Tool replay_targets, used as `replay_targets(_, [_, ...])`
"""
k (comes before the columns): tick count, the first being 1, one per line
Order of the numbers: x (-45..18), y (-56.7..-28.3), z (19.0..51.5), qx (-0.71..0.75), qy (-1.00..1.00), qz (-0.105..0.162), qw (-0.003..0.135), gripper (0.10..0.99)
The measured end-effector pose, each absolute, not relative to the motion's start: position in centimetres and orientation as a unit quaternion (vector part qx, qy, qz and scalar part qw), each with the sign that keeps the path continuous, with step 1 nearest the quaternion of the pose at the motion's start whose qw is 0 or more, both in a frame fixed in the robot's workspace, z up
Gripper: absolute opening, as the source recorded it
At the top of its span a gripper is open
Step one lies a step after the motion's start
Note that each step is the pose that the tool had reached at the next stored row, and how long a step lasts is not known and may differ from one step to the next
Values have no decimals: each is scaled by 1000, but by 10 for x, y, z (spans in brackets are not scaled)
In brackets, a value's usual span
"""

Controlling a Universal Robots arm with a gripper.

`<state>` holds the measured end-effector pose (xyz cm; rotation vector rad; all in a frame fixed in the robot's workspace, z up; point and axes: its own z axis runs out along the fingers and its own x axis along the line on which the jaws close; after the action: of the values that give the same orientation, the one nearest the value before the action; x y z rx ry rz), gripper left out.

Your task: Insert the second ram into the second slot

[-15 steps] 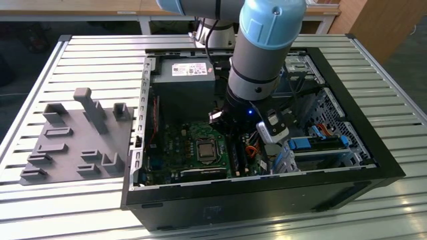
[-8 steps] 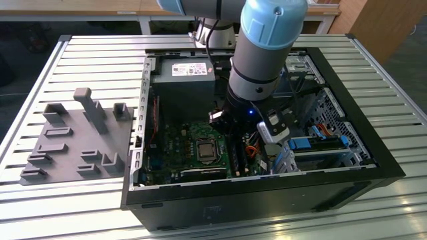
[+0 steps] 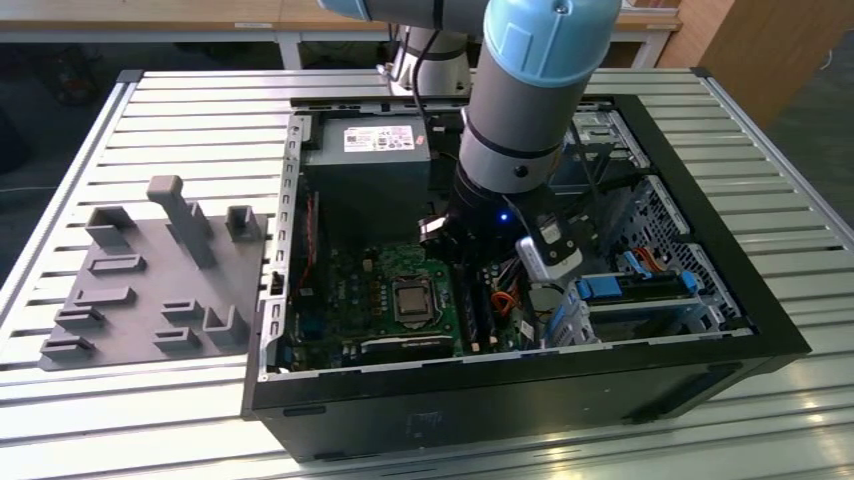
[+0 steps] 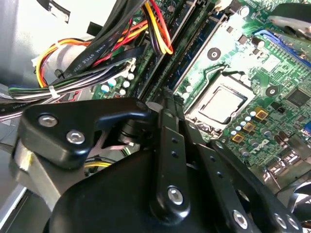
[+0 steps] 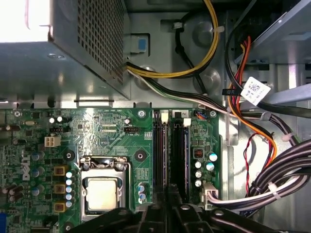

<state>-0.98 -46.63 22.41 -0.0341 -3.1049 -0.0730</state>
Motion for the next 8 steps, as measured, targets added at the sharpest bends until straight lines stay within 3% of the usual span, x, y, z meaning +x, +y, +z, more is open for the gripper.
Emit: replay_targets(8, [-10, -466, 224, -11, -1000, -23, 18, 106])
